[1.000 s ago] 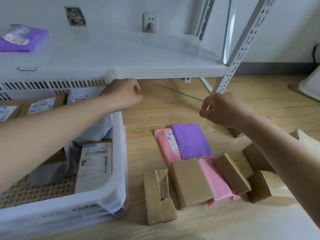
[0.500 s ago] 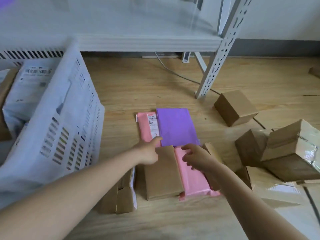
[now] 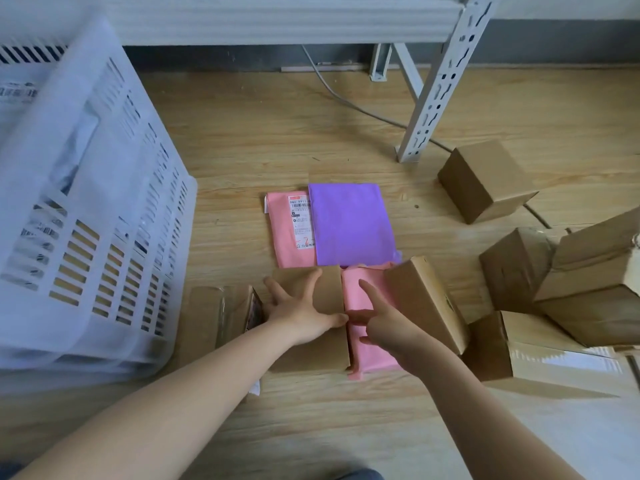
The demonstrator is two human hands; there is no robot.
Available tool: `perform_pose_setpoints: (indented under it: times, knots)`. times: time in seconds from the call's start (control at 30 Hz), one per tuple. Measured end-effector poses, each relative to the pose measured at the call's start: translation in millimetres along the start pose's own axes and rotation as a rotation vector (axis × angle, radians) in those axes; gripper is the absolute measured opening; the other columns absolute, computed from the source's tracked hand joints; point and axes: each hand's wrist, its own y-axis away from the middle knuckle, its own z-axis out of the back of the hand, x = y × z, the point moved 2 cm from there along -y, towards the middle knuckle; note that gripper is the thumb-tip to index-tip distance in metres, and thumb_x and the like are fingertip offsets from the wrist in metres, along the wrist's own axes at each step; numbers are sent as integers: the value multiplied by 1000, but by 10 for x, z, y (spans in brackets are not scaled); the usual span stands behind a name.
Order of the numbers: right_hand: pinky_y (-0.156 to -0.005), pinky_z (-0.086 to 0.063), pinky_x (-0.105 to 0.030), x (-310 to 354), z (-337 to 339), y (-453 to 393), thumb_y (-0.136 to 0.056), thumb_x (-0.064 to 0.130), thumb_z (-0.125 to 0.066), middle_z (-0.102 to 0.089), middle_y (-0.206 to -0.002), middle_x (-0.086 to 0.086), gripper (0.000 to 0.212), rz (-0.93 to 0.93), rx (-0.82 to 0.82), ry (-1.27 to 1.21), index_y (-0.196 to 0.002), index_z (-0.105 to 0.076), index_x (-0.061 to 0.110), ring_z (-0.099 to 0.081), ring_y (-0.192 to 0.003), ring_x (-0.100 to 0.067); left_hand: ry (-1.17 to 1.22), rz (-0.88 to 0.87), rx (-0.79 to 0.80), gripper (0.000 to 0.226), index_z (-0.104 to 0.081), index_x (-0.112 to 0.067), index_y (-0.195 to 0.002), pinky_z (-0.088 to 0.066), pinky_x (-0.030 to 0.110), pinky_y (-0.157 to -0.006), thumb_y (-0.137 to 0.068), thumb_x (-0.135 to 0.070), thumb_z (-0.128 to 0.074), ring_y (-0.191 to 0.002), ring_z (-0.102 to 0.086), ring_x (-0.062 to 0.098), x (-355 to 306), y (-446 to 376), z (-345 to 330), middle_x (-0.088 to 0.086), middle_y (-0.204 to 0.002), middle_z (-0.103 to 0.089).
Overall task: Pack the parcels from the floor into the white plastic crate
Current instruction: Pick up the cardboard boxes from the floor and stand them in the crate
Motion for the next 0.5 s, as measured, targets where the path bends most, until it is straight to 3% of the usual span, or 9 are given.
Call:
perform_pose_setpoints:
  times: [0.13, 0.33, 0.4, 0.5]
  knots:
    - [-103, -38, -38, -40, -20, 49, -82, -14, -27, -57, -118, 4, 83, 43, 7, 11, -146, -4, 33, -48, -119, -18, 28, 21, -54, 105, 7, -56, -138, -23, 46, -109, -66, -62, -68, -137, 8, 50, -2, -63, -75, 15, -142, 43]
    - [-100, -42, -38, -41, 3, 20, -84, -12, -29, -54, -114, 0, 76, 71, -90, 12, -146, -10, 28, -53, -109, -20, 52, 25, -73, 115, 13, -58, -136, -23, 51, -109, -57, -64, -71, -136, 20, 46, 53, -94, -150, 4, -137, 49]
    - [-98, -41, -36, -37, 17, 29, -84, -12, -29, -54, -114, 0, 75, 60, -85, -6, -146, -12, 28, -53, -107, -20, 32, 31, -62, 114, 13, -57, -136, -25, 50, -109, -58, -61, -70, -137, 16, 46, 40, -84, -102, 4, -139, 43]
    - [-92, -45, -34, 28, 82, 68, -87, -7, -32, -54, -115, -1, 69, 52, -116, -66, -145, -20, 29, -54, -101, -21, 52, 31, -83, 109, 14, -57, -136, -23, 48, -111, -61, -62, -65, -137, -1, 46, -44, -34, 143, 13, -148, 18]
